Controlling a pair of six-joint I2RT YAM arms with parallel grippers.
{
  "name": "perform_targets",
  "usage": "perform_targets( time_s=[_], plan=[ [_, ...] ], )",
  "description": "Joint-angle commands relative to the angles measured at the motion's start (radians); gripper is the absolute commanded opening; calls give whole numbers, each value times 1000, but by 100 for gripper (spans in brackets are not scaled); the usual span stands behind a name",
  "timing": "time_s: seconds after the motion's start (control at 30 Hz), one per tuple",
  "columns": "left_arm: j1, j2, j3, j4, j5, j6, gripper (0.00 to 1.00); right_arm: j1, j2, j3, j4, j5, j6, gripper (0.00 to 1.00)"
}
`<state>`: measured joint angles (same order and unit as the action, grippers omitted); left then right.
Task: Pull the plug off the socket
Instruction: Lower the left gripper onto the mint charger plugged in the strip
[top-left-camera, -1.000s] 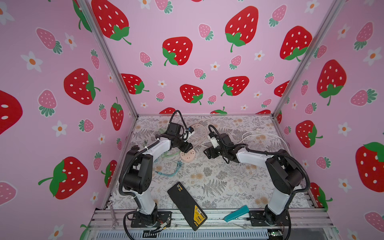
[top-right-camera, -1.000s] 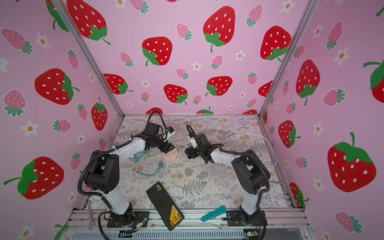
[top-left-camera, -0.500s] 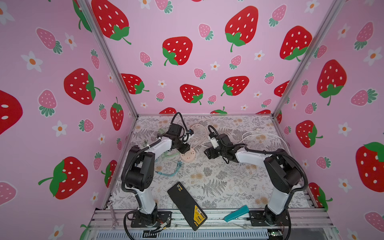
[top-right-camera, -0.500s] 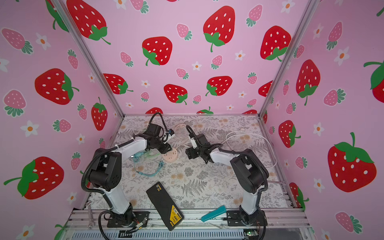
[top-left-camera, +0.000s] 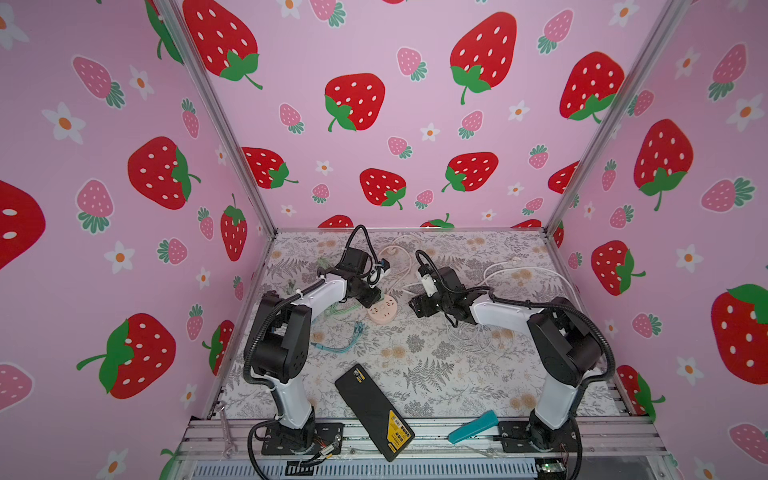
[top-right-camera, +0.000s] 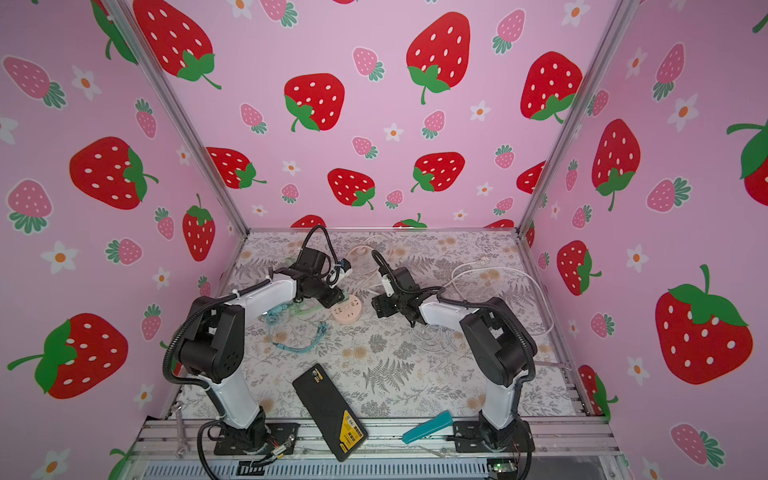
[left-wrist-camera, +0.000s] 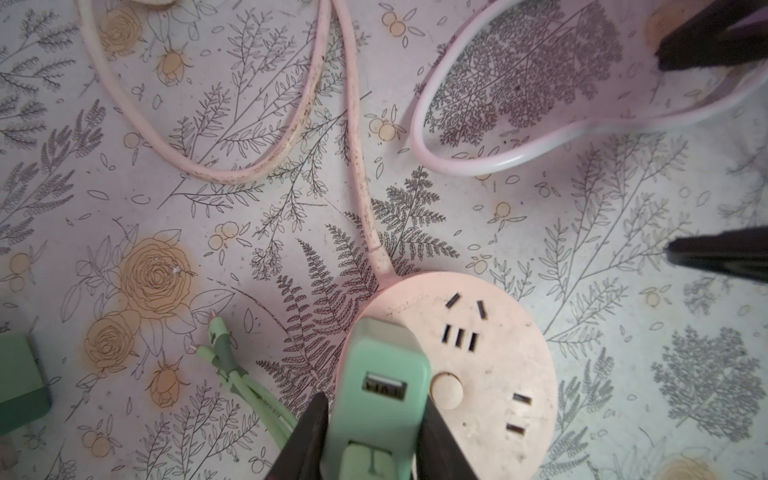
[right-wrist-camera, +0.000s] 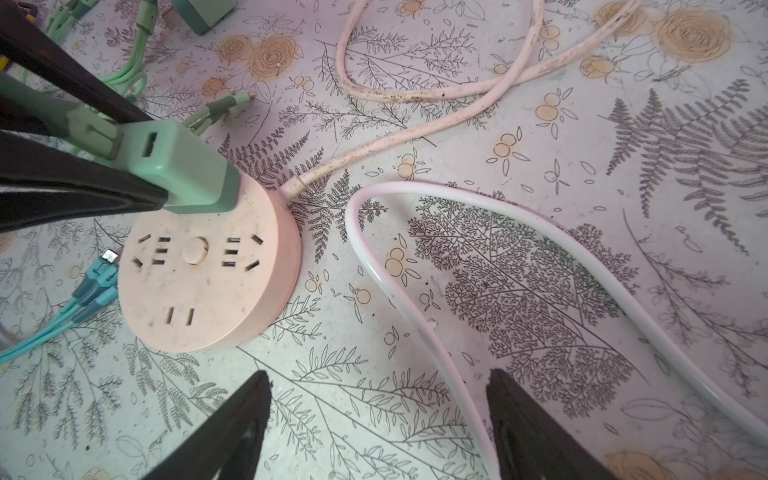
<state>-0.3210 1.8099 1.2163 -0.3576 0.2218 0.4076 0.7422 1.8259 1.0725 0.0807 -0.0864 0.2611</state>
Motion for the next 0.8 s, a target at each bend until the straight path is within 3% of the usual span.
perform_targets(
  time_s=[0.0, 0.1, 0.2, 0.43, 0.77],
  plan=[
    [-33, -42, -25, 37, -58, -77, 33, 2, 16, 24, -21, 9, 6, 83],
    [-73, -46, -26, 17, -144, -120, 33, 2, 15, 23, -21, 7, 9, 83],
    [-84, -40, -18, -16, -150, -157, 32, 2, 10, 17, -16, 8, 13, 83],
    [-91, -63, -6, -78, -244, -353, 30, 2, 13, 10, 0, -15, 23, 83],
    [-128, -148, -108, -65, -371, -606, 31, 3, 22, 1, 24, -19, 39, 83]
  ],
)
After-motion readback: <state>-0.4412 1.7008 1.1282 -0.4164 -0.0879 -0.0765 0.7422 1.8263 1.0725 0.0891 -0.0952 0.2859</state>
